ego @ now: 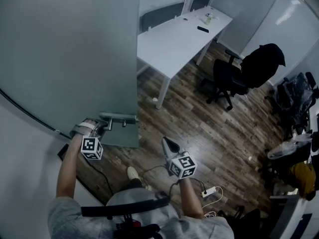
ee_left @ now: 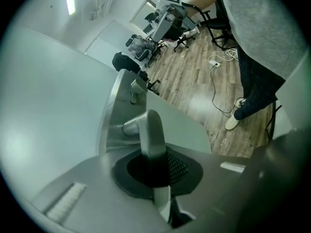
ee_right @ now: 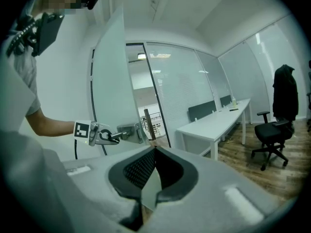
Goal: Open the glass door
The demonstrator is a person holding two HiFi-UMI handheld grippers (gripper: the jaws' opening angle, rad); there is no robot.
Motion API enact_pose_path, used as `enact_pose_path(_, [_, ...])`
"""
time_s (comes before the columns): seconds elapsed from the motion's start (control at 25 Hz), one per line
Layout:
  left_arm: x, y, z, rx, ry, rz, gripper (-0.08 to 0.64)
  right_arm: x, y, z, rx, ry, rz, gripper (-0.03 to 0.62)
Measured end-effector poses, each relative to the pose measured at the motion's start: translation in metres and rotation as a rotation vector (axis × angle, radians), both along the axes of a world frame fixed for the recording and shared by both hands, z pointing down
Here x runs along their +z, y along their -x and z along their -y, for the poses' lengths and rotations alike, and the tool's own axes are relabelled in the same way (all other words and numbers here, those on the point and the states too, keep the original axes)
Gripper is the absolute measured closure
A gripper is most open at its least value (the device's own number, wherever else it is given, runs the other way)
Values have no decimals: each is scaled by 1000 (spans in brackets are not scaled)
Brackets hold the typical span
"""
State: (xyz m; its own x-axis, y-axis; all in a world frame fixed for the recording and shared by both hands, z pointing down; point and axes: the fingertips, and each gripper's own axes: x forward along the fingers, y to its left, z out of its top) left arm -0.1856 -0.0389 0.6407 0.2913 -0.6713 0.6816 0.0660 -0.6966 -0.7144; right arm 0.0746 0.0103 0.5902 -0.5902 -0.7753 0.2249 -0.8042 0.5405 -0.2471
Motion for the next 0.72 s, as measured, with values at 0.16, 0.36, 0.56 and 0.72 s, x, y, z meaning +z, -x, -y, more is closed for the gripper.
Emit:
enact_pose_path(0.16, [-2, 1, -22, 11, -5, 10, 546, 2, -5, -13, -4, 4, 9, 592])
enact_pose_path(0.36, [-3, 7, -40, 7, -4, 30, 541, 6, -8, -24, -5, 12, 10, 592])
enact_pose_path(0.56, [-3, 11, -62, 1, -2, 51, 538, 7, -7, -41, -15, 16, 13, 592])
enact_pose_path(0.72, [-1, 14, -73, 1, -4, 57, 535, 7, -8, -48, -11, 11, 16, 592])
